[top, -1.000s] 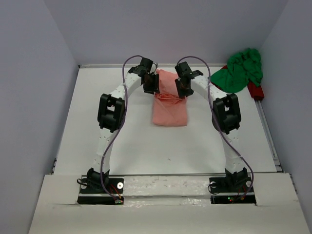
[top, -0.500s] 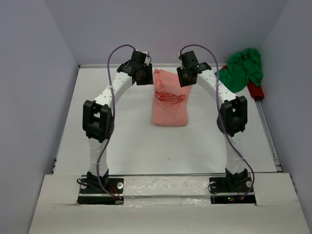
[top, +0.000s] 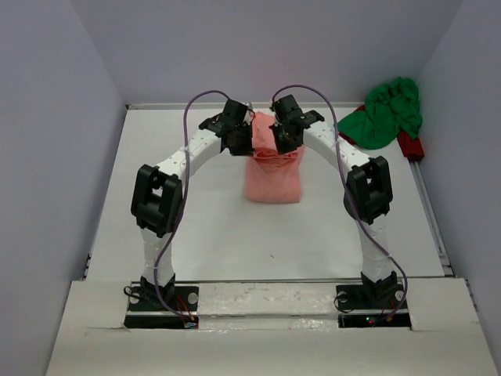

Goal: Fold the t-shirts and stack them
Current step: Fold the folded rectangular tshirt in 1/3 of the way

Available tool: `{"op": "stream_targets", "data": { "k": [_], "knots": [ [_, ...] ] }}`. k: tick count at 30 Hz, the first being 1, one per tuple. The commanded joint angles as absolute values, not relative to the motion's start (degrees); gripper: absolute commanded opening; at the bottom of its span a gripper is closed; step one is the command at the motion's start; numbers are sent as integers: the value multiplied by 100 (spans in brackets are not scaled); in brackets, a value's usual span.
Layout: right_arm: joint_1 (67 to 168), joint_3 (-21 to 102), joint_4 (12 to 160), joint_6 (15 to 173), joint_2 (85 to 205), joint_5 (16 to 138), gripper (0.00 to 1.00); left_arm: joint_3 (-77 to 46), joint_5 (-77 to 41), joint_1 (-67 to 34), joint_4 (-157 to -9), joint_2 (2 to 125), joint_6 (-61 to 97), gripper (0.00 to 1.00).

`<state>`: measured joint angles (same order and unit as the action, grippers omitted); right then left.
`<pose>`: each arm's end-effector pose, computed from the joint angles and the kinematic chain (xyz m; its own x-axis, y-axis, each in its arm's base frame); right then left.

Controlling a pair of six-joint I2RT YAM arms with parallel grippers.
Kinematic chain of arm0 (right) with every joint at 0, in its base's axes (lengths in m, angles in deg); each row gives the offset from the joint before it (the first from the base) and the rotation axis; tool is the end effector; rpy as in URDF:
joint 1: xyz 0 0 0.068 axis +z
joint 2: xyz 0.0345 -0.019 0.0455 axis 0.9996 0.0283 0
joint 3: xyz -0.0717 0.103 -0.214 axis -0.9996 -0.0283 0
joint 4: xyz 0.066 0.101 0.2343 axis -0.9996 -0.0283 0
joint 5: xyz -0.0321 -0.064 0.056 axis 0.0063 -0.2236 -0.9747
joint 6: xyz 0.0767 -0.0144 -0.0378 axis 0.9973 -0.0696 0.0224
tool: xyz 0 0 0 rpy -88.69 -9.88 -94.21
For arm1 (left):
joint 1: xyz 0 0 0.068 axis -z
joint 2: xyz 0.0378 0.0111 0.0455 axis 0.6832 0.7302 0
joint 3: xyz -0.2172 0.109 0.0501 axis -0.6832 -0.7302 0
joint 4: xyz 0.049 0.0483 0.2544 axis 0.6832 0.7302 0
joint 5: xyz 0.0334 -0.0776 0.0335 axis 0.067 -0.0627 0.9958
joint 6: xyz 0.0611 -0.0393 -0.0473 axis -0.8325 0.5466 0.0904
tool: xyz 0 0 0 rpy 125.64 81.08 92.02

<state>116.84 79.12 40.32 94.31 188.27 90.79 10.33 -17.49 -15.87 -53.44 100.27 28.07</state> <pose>0.4372 0.2272 0.2025 -0.7750 -0.2768 -0.5681 -0.3215 0.9467 -0.0227 0.4195 -0.2273 0.2315 -0.7508 -0.0257 -0.6600 0.2851 0.8887 -0.3589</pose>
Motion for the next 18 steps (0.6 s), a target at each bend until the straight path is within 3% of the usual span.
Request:
{"op": "stream_targets", "data": {
  "k": [1, 18],
  "knots": [
    [11685, 7770, 4075, 9580, 18621, 9031, 0, 1049, -2022, -1383, -5647, 10037, 2914, 0],
    [11685, 7127, 4462, 9668, 18656, 9092, 0, 1707, -2418, -1321, -5770, 11020, 3028, 0]
  ]
}}
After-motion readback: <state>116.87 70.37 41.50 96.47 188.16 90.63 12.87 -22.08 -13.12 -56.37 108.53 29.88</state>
